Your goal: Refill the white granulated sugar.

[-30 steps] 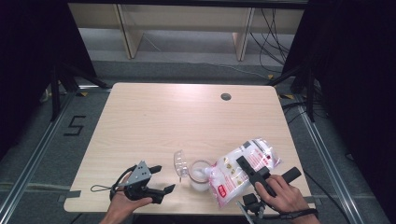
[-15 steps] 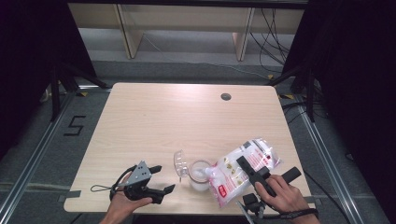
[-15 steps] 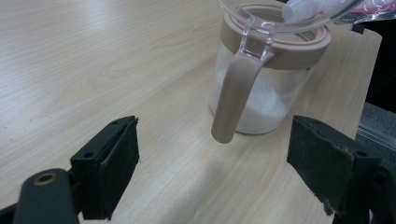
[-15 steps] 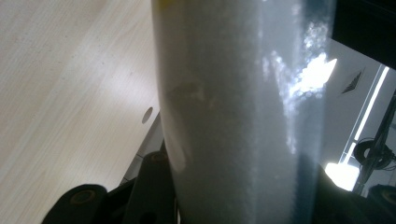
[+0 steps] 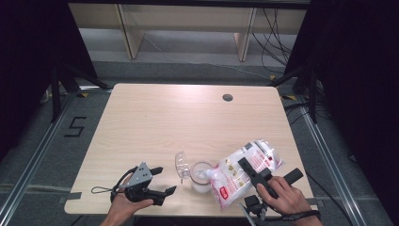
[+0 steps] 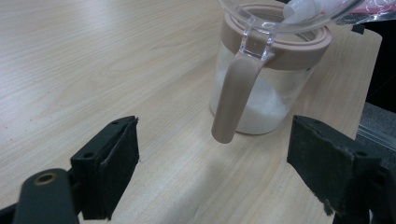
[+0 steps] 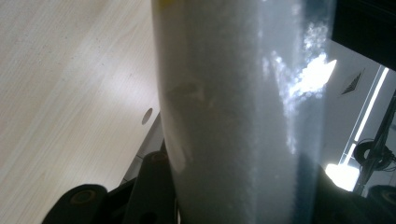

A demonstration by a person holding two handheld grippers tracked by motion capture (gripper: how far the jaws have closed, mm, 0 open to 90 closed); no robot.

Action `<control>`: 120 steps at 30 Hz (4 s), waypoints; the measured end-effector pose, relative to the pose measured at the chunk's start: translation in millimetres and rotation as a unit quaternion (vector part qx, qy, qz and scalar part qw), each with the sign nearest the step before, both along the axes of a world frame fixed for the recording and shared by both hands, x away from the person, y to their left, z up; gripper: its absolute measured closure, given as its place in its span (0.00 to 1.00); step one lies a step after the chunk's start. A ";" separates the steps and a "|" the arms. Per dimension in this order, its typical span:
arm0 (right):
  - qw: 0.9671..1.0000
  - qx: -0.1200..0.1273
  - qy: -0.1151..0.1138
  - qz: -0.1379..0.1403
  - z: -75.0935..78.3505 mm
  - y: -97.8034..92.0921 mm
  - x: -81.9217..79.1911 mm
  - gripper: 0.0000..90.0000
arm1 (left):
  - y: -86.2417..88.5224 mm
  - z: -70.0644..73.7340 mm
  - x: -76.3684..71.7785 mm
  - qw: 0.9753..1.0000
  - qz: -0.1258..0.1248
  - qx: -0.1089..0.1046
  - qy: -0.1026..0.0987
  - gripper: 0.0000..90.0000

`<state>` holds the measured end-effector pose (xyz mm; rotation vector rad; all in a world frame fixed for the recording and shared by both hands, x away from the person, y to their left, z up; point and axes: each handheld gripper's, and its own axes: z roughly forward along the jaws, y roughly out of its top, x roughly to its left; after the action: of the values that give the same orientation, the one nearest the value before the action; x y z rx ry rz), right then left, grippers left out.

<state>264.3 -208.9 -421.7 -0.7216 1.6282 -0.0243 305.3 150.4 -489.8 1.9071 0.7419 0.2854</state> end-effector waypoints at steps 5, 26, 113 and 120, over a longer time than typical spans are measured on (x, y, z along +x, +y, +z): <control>1.000 0.011 0.003 -0.001 -1.9 -1.1 0.2 0.77 | 0.2 0.2 0.0 1.000 0.000 0.000 -0.001 0.18; 0.999 0.038 0.030 0.004 -2.9 -5.1 5.1 0.79 | 0.7 1.1 -0.6 1.000 0.002 0.007 -0.002 0.18; 0.727 0.569 0.377 -0.076 -42.4 -60.7 79.4 0.84 | 0.4 1.3 -0.6 1.000 0.007 0.000 0.001 0.19; 0.714 0.584 0.379 -0.074 -48.1 -59.9 91.7 0.84 | 0.7 1.4 -0.2 1.000 0.002 -0.001 -0.002 0.19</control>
<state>356.0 -268.8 -469.8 0.4924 1.9970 1.2364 305.2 151.1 -488.4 1.9023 0.7440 0.2912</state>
